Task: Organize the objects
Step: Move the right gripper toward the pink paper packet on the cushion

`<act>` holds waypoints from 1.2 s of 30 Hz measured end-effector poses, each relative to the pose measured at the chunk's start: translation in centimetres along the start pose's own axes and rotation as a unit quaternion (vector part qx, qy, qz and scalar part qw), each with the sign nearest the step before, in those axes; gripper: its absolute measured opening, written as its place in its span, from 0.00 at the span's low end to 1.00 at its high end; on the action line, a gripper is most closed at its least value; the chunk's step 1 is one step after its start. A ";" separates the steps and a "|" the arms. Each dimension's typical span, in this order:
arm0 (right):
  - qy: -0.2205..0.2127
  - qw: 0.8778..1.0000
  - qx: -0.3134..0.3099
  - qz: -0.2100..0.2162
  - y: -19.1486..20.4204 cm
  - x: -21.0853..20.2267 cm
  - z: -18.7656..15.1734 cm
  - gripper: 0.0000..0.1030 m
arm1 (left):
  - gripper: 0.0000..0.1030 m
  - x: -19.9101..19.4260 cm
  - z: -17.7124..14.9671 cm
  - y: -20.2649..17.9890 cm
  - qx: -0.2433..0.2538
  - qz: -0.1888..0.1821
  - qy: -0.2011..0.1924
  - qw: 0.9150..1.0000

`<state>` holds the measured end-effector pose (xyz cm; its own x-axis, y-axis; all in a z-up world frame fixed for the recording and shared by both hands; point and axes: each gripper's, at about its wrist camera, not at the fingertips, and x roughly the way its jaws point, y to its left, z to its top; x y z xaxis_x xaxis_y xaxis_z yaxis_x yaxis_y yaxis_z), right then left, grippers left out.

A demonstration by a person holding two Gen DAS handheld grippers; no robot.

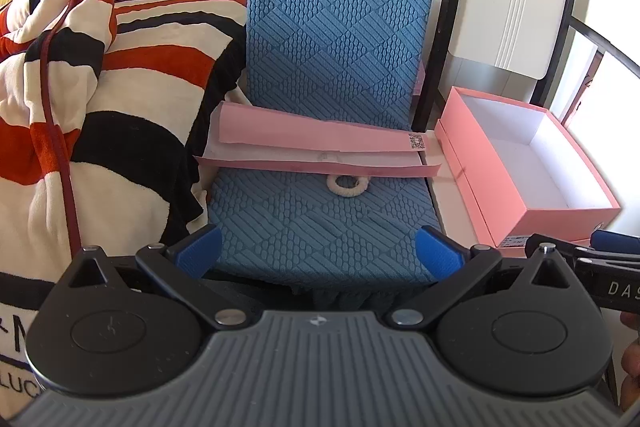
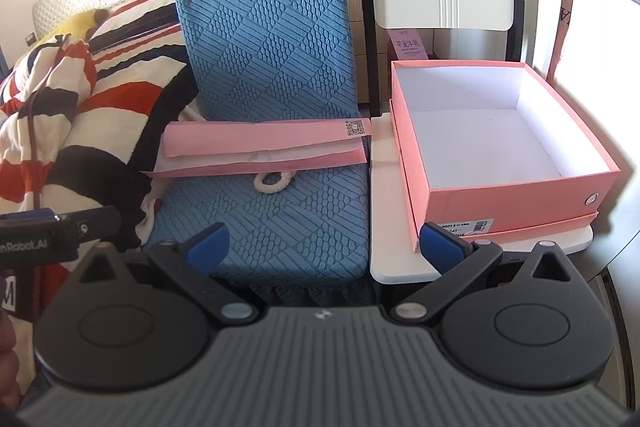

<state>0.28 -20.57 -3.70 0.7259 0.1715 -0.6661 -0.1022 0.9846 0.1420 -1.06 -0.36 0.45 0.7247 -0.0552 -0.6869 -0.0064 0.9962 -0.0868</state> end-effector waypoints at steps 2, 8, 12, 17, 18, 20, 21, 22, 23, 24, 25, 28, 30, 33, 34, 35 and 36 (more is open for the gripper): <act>0.000 1.000 0.001 0.002 0.0 -0.1 0.0 1.00 | 1.00 -0.1 0.0 -0.1 0.000 -0.002 -0.001 1.000; 0.001 1.000 -0.007 0.011 0.5 -0.1 0.1 1.00 | 1.00 -0.4 -0.3 -0.1 -0.006 -0.006 -0.004 1.000; 0.001 1.000 -0.021 0.009 1.1 -0.2 0.0 1.00 | 1.00 -0.6 -0.4 0.0 -0.009 -0.006 -0.006 1.000; 0.002 1.000 -0.018 0.014 1.1 -0.2 0.1 1.00 | 1.00 -0.8 -0.2 0.3 -0.012 -0.006 -0.008 1.000; 0.002 1.000 -0.018 0.015 1.1 -0.2 0.1 1.00 | 1.00 -0.8 -0.2 0.3 -0.013 -0.006 -0.008 1.000; 0.004 1.000 -0.017 0.017 1.2 -0.1 0.1 1.00 | 1.00 -0.8 -0.2 0.5 -0.016 -0.006 -0.008 1.000; 0.004 1.000 -0.017 0.016 1.2 -0.1 0.1 1.00 | 1.00 -0.8 -0.2 0.5 -0.018 -0.007 -0.008 1.000; 0.004 1.000 -0.017 0.016 1.2 -0.1 0.1 1.00 | 1.00 -0.7 -0.2 0.6 -0.020 -0.008 -0.008 1.000; 0.004 1.000 -0.017 0.016 1.2 0.0 0.0 1.00 | 1.00 -0.6 -0.2 0.7 -0.022 -0.009 -0.008 1.000; 0.004 1.000 -0.015 0.016 1.2 0.0 0.0 1.00 | 1.00 -0.5 -0.3 0.7 -0.023 -0.010 -0.008 1.000; 0.004 1.000 -0.015 0.017 1.2 0.0 -0.1 1.00 | 1.00 -0.4 -0.3 0.7 -0.024 -0.009 -0.008 1.000; 0.008 1.000 -0.015 0.017 1.2 0.2 -0.1 1.00 | 1.00 0.0 -0.3 0.9 -0.031 -0.015 -0.006 0.999; 0.009 1.000 -0.015 0.018 1.2 0.4 -0.1 1.00 | 1.00 0.3 -0.4 0.9 -0.032 -0.015 -0.005 0.999; 0.012 1.000 -0.014 0.017 1.3 0.8 -0.1 1.00 | 1.00 0.8 -0.3 0.9 -0.033 -0.015 -0.002 0.999; 0.014 1.000 -0.013 0.017 1.4 1.0 -0.2 1.00 | 1.00 1.0 -0.2 0.9 -0.034 -0.016 -0.001 0.999; 0.014 1.000 -0.013 0.018 1.5 1.1 -0.2 1.00 | 1.00 1.1 -0.2 1.0 -0.034 -0.017 -0.002 0.999; 0.014 1.000 -0.013 0.018 1.6 1.2 -0.2 1.00 | 1.00 1.3 0.0 1.0 -0.034 -0.017 -0.002 0.999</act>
<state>0.90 -18.80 -4.44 0.7021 0.2068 -0.6814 -0.1451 0.9784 0.1475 -0.15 0.56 -0.55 0.7277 -0.0890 -0.6800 -0.0286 0.9867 -0.1597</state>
